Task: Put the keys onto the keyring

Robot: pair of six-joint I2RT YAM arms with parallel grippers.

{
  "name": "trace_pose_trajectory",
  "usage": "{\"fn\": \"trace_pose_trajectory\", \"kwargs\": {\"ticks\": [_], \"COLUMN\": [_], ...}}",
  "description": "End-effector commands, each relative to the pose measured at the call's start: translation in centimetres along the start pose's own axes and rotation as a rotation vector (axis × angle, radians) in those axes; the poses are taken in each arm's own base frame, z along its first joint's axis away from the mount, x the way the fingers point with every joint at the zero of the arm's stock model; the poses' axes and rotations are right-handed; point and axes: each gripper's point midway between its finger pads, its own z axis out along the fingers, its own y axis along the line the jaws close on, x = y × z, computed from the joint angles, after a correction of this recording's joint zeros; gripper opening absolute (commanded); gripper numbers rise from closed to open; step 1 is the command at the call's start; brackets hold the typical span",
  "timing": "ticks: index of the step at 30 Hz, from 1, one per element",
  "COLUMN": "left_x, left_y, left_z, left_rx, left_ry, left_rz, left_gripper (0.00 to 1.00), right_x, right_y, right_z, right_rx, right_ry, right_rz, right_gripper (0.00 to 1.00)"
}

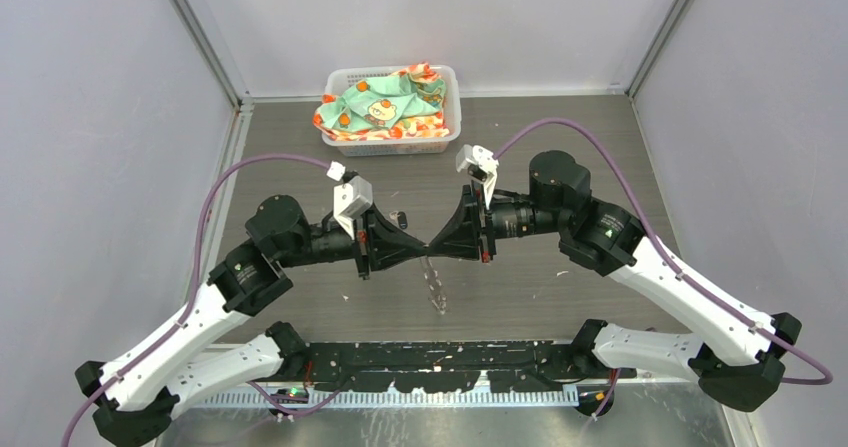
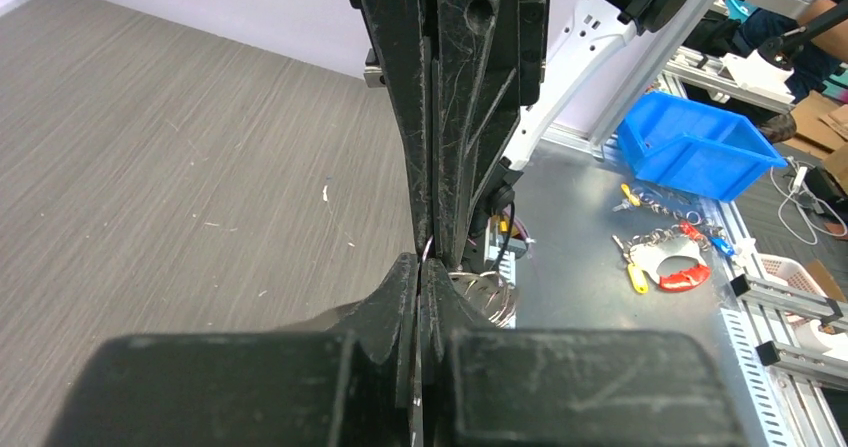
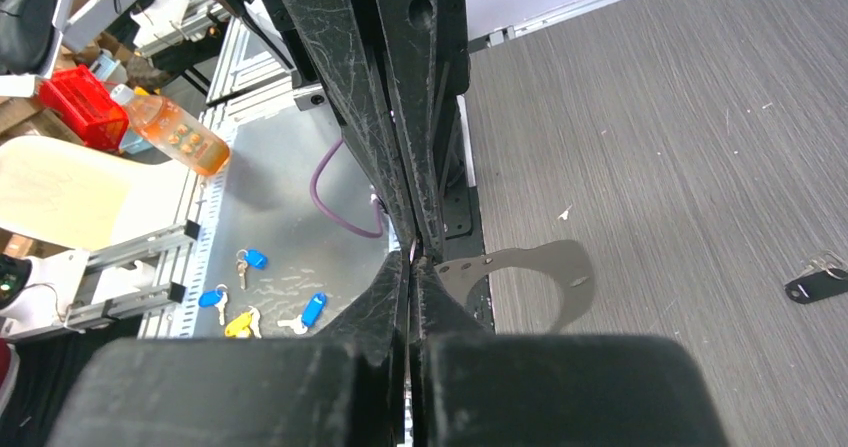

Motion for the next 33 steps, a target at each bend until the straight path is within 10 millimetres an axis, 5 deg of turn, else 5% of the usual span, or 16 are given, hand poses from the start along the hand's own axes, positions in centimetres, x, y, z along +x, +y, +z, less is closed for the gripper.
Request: {"fn": "trace_pose_trajectory", "kwargs": {"ticks": [1,3,6,8,21,26,33], "left_x": [-2.3,-1.5,0.4,1.4,2.4,2.4,2.4], "left_y": [-0.1,0.1,0.0,-0.7,-1.9,-2.4,-2.7], "left_z": [0.0,0.0,-0.2,-0.3,-0.1,-0.1,0.0], "left_rx": [0.001,0.005,0.029,0.083,0.215,0.247,0.272], "left_ry": [-0.077,-0.048,0.021,0.065,0.126,0.129,0.130], "left_rz": [0.044,0.061,0.087,0.104,0.171,0.179,0.168], "left_gripper": [0.00,0.01,0.34,0.40,0.31,0.16,0.17], "right_x": [-0.7,-0.3,0.2,0.7,2.3,2.6,2.8], "right_y": [1.0,1.0,1.4,1.5,1.8,1.9,2.1], "right_z": [-0.8,-1.2,-1.5,-1.5,-0.9,-0.6,0.1], "right_rx": [-0.003,0.005,-0.007,-0.020,-0.055,-0.064,-0.074], "right_ry": [0.020,0.058,0.125,0.176,0.379,0.406,0.439], "right_rz": [-0.035,-0.034,-0.026,-0.018,0.021,0.031,0.040], "right_gripper": [0.01,0.01,0.01,0.01,0.01,0.01,0.01]}}
